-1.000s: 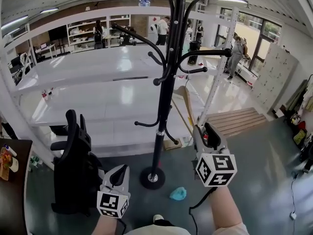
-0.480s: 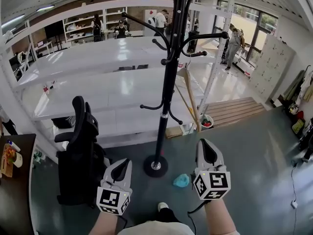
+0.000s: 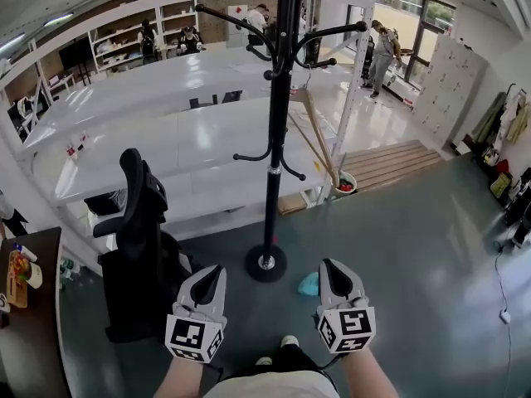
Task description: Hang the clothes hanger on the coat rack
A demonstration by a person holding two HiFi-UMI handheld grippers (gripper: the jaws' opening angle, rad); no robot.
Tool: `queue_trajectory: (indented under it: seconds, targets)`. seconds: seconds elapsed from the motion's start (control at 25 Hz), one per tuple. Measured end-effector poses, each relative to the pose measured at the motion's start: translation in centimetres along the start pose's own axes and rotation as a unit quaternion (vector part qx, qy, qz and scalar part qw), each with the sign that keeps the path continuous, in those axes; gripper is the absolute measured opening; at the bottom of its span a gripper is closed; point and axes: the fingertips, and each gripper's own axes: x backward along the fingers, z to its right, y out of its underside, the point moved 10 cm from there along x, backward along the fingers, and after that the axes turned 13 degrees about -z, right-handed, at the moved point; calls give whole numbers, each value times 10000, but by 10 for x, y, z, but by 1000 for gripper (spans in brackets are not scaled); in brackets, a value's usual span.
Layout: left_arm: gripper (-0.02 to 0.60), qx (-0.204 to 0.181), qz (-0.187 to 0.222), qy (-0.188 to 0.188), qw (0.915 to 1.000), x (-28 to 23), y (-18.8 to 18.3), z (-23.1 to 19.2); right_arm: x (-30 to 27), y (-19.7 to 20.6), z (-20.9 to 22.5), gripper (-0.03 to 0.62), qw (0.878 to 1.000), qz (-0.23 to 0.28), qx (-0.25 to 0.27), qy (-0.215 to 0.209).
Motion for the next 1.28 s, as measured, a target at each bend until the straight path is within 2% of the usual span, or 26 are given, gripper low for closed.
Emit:
queue_trajectory:
  seconds: [0.44, 0.88, 1.28]
  targets:
    - [0, 108, -65, 56, 9999, 37, 17, 28, 46, 37, -23, 26, 9986, -396, 105, -328]
    - [0, 70, -127, 88, 9999, 93, 19, 128, 147, 69, -11, 26, 9969, -507, 15, -610]
    - [0, 61, -106, -121, 9999, 164, 26, 201, 230, 94, -7, 26, 9953, -526, -35, -810]
